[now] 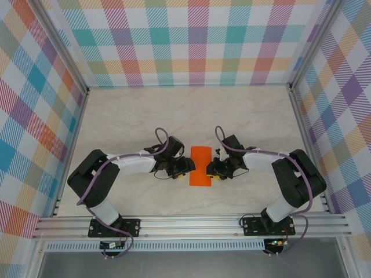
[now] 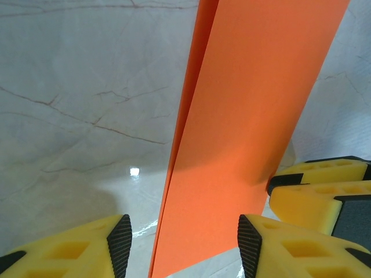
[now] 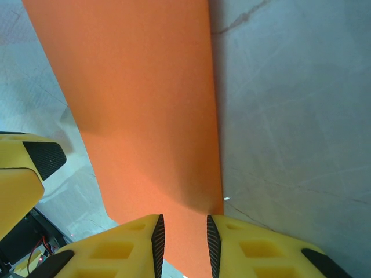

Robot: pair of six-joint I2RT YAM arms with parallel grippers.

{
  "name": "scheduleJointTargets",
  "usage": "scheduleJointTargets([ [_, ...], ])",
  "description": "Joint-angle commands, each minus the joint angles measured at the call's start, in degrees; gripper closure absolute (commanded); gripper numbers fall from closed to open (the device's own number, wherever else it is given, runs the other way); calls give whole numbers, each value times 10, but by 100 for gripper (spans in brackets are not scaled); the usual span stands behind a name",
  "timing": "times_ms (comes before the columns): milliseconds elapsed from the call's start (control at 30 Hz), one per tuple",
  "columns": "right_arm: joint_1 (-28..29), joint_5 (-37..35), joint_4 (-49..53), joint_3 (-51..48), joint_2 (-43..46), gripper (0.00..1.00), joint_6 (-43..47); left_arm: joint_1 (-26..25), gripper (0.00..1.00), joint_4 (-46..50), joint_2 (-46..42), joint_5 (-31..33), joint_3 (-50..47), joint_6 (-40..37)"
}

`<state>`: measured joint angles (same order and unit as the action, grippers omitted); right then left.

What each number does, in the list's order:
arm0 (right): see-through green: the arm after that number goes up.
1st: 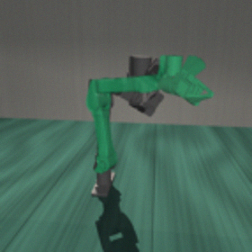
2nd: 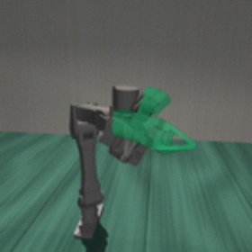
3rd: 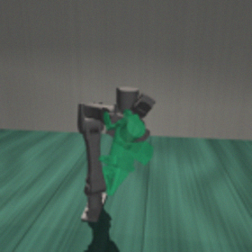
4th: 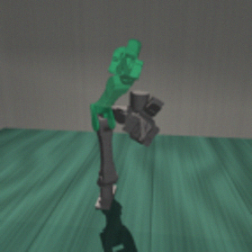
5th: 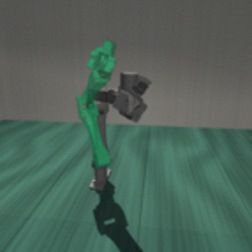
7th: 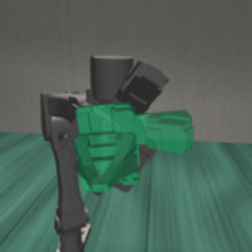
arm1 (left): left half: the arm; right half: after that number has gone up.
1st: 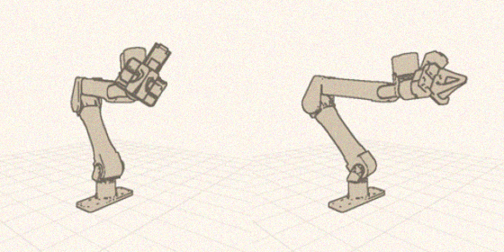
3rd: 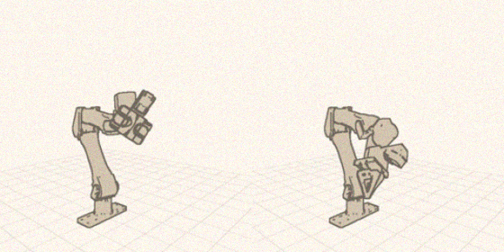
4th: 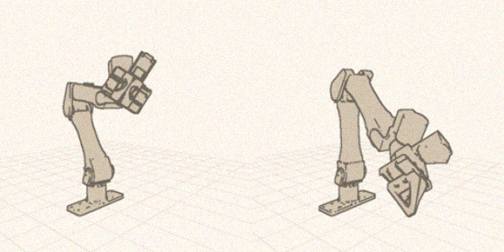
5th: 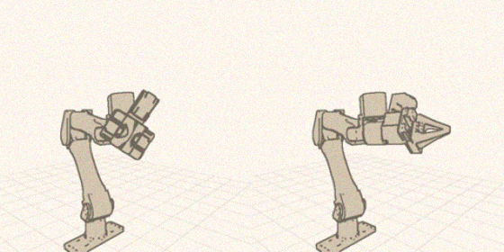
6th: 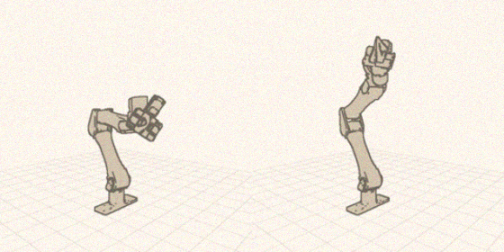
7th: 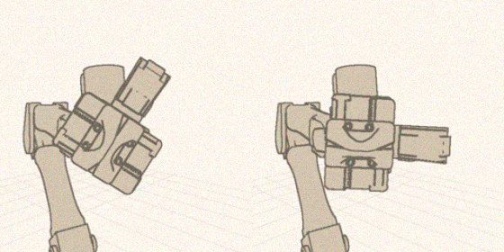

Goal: Fold a paper plane with a square sheet of paper (pick it up from the middle)
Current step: Fold the square sheet of paper in half at the center of the table.

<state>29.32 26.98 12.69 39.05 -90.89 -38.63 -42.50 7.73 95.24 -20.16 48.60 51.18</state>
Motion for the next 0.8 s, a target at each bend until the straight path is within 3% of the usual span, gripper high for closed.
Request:
scheduleJointTargets([
  [0,3,-17,7,-15,2,71,-8,-7,48,2,11,-15,12,-9],
  [767,3,-14,2,-23,0,71,-8,-16,59,-29,38,-25,12,-8],
])
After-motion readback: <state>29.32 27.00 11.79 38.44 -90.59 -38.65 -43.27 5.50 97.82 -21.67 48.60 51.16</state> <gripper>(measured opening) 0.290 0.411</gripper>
